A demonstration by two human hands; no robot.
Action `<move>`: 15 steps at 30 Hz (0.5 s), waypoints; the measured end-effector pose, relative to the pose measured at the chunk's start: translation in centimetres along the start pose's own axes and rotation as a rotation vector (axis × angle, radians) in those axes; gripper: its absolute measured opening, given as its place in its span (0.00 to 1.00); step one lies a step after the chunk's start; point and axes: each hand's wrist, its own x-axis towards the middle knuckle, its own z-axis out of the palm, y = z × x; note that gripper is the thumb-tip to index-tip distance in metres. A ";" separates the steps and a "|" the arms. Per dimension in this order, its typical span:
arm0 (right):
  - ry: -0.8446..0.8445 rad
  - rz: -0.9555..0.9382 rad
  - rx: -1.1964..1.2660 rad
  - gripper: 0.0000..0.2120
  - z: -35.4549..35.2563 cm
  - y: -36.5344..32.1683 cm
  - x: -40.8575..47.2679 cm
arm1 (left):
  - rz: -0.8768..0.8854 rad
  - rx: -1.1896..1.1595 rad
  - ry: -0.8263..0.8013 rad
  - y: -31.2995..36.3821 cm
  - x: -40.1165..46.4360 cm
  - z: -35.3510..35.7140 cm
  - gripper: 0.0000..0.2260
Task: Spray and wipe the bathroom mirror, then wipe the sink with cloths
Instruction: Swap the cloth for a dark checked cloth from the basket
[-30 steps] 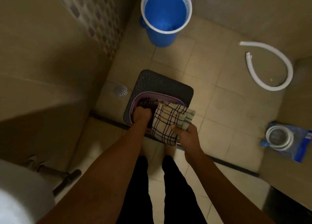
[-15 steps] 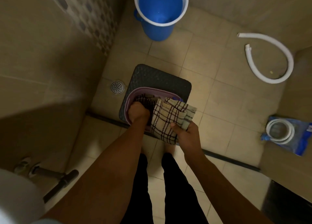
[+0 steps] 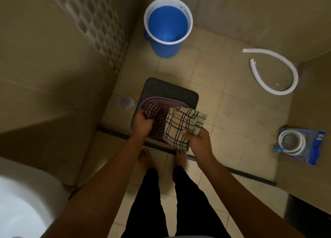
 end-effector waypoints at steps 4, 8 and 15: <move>-0.012 -0.011 -0.037 0.16 0.3 0.2 -0.7 | 0.004 -0.043 -0.031 0.2 -1.4 -2.8 0.19; 0.002 0.000 -0.111 0.16 1.4 0.5 -0.7 | 0.003 -0.093 0.003 0.5 -3.0 -4.9 0.16; -0.071 -0.038 -0.189 0.19 5.7 -0.1 -0.1 | 0.016 -0.184 0.038 0.1 -3.9 -8.0 0.11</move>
